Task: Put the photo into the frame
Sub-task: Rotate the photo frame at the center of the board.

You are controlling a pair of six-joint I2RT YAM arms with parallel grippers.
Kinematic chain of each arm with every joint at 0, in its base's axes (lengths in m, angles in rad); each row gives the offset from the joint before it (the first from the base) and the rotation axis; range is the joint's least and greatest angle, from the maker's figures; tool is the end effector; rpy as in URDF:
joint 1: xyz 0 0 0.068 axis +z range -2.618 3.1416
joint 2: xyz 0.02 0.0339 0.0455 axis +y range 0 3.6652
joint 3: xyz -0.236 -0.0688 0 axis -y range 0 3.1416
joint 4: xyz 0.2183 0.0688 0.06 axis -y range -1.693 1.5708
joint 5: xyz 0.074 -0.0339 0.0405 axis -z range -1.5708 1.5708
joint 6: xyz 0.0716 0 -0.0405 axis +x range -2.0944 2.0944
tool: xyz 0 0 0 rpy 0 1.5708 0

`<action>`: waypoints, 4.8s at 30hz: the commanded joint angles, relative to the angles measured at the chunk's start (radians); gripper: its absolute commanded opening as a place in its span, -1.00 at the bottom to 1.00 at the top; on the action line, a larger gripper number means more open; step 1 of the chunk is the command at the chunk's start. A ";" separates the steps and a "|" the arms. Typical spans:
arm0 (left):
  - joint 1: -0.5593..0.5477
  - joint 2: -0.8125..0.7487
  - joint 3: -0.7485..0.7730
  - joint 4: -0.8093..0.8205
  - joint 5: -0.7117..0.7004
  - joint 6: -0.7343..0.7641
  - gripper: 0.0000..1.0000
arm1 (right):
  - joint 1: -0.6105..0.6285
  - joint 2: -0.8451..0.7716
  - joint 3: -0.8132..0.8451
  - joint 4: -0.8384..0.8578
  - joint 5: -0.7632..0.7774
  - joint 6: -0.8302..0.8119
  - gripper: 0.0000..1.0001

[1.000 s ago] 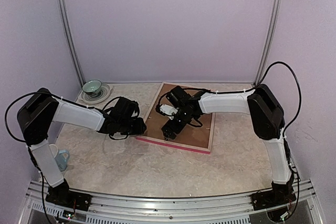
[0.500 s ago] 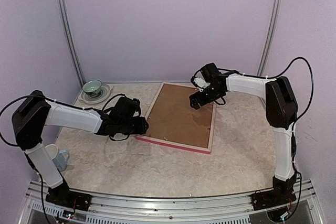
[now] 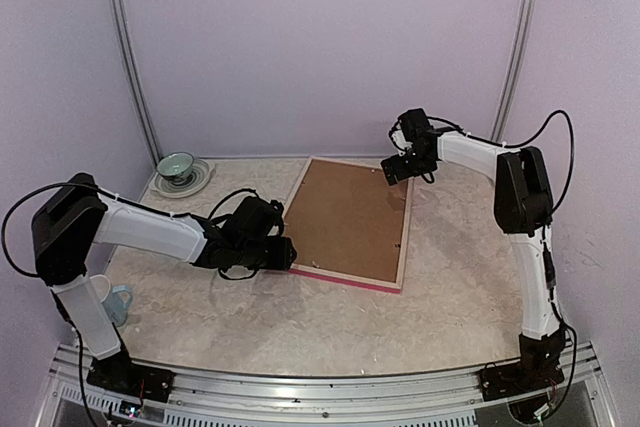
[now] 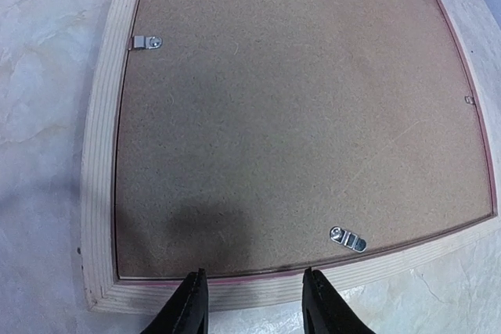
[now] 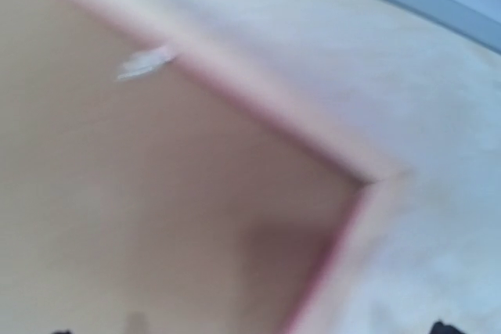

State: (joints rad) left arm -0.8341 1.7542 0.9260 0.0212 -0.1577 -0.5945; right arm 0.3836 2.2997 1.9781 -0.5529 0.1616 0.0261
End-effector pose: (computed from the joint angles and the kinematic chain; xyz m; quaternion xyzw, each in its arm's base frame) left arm 0.2468 -0.2554 0.1208 0.0814 0.9220 -0.1882 0.3286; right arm 0.4643 0.1750 0.1665 -0.1395 0.9269 -0.0051 0.3484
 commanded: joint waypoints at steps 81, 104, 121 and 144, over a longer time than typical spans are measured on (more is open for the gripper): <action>0.030 -0.091 -0.163 0.006 0.037 -0.024 -0.22 | -0.245 -0.303 -0.419 0.198 -0.215 0.282 0.67; 0.079 0.009 -0.097 0.087 0.090 -0.032 -0.02 | -0.295 -0.123 -0.479 0.261 -0.609 0.237 0.69; 0.174 0.023 -0.004 0.102 0.094 -0.041 0.00 | -0.181 -0.474 -0.937 0.378 -0.596 0.289 0.69; 0.256 0.130 0.142 0.056 0.080 0.022 -0.01 | -0.006 -0.820 -1.266 0.448 -0.512 0.454 0.68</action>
State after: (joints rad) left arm -0.5766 1.8526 0.9768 0.0566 -0.1375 -0.6155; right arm 0.3218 1.5398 0.7288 -0.1612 -0.3065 0.4442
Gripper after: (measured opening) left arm 0.499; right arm 0.840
